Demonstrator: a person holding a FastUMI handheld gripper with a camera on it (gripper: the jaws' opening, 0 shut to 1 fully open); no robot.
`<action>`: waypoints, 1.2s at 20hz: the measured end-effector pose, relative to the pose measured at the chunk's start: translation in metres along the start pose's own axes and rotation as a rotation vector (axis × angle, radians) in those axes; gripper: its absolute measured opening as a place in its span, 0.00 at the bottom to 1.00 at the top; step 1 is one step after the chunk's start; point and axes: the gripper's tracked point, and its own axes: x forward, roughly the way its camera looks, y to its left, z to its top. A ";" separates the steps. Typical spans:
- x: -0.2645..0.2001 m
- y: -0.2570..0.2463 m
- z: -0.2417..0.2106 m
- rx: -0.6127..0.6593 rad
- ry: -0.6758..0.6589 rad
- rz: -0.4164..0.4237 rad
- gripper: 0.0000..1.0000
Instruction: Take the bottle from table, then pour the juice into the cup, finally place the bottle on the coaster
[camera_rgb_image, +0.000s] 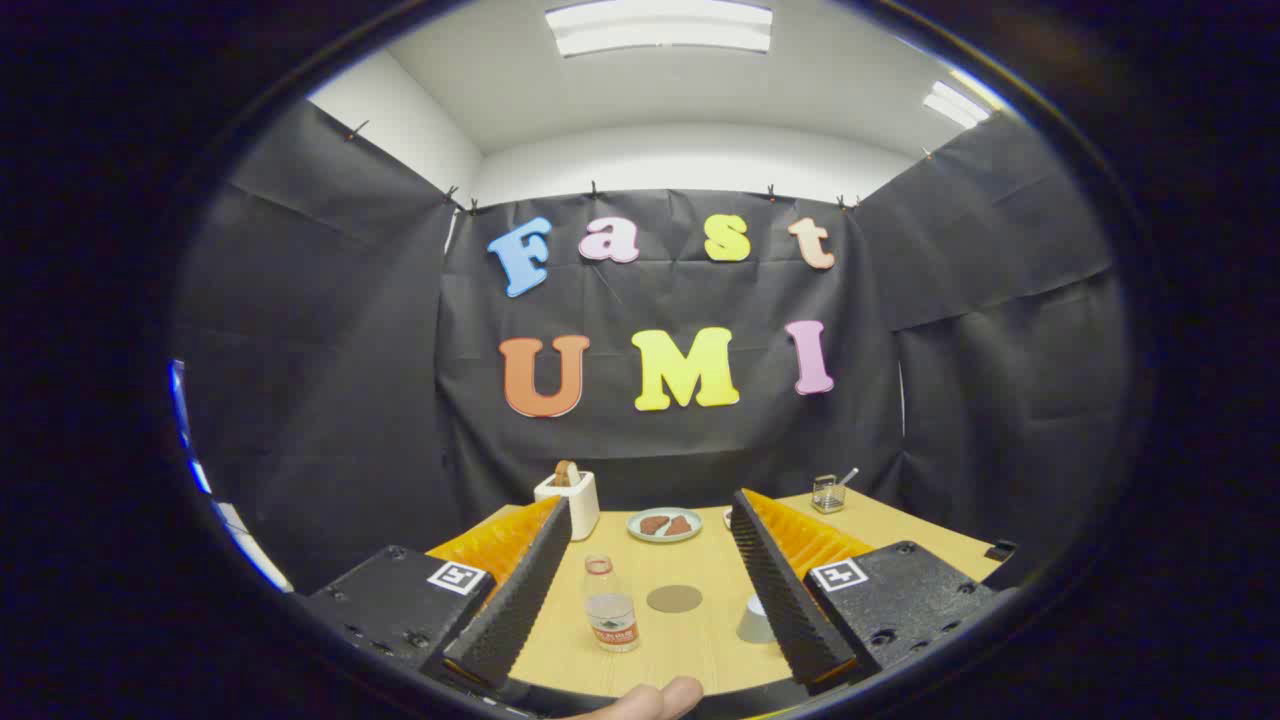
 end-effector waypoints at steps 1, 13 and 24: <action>0.000 -0.003 0.000 -0.006 0.001 -0.006 1.00; -0.005 0.000 -0.002 -0.025 -0.003 0.016 1.00; 0.000 0.005 -0.027 -0.028 0.029 0.003 1.00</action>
